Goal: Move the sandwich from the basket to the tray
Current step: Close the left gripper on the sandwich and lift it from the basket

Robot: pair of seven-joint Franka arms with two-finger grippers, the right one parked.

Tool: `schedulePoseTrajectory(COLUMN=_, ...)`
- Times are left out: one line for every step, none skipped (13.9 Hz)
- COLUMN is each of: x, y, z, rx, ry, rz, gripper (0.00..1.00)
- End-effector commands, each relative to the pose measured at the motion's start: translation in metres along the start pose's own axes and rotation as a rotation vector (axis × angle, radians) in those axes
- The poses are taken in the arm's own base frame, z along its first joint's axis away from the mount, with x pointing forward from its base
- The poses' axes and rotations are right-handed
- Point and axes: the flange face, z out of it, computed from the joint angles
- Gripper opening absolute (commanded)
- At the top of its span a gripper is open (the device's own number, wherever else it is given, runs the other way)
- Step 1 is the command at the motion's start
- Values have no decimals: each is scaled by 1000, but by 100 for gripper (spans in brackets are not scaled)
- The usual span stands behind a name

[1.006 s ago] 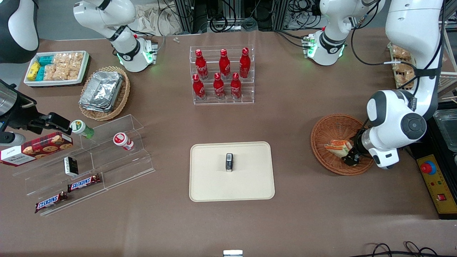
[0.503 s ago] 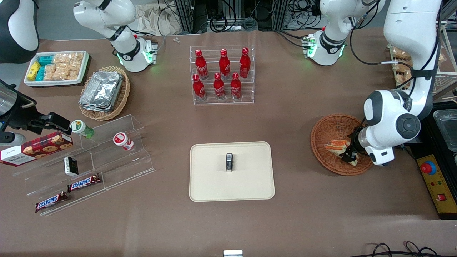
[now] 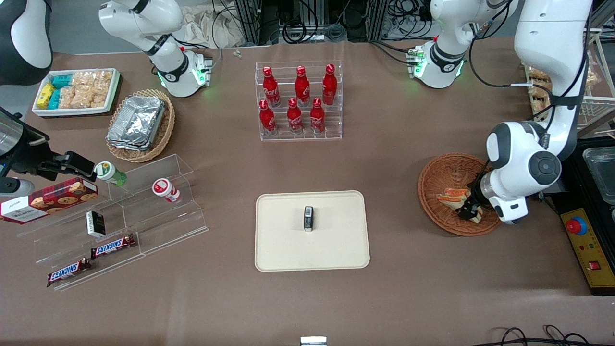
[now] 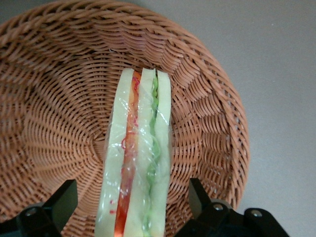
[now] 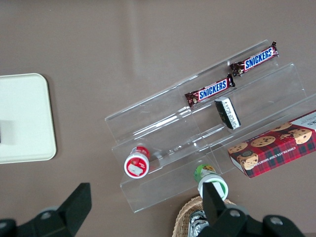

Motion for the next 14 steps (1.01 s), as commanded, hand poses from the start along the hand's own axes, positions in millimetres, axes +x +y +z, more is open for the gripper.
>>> schedulePoseTrajectory(x=-6, y=-11, z=14, rx=-29, ry=17, rz=6, gripper=100)
schedulePoseTrajectory(x=-6, y=-11, z=13, rx=-30, ry=18, rz=6, gripper=100)
schedulePoseTrajectory(x=-6, y=-10, z=12, rx=-31, ry=19, rz=9, gripper=100)
schedulePoseTrajectory(x=-6, y=-10, z=12, rx=-31, ry=20, rz=12, gripper=99)
schedulePoseTrajectory(x=-6, y=-11, z=13, rx=-29, ry=20, rz=13, gripper=99)
schedulePoseTrajectory(x=-6, y=-10, z=12, rx=-29, ry=23, rz=18, gripper=93)
schedulePoseTrajectory(x=-6, y=-9, z=11, rx=-31, ry=26, rz=28, gripper=74)
schedulePoseTrajectory(x=-7, y=-9, z=9, rx=-33, ry=28, rz=59, gripper=62)
schedulePoseTrajectory(x=-4, y=-11, z=7, rx=-33, ry=28, rz=82, gripper=41)
schedulePoseTrajectory(x=-4, y=-11, z=7, rx=-33, ry=26, rz=95, gripper=33)
schedulePoseTrajectory(x=-3, y=-11, z=5, rx=-34, ry=26, rz=96, gripper=32)
schedulePoseTrajectory(x=-4, y=-11, z=6, rx=-31, ry=24, rz=97, gripper=19)
schedulePoseTrajectory(x=-3, y=-10, z=5, rx=-28, ry=22, rz=97, gripper=11)
schedulePoseTrajectory(x=-6, y=-9, z=7, rx=-23, ry=20, rz=108, gripper=5)
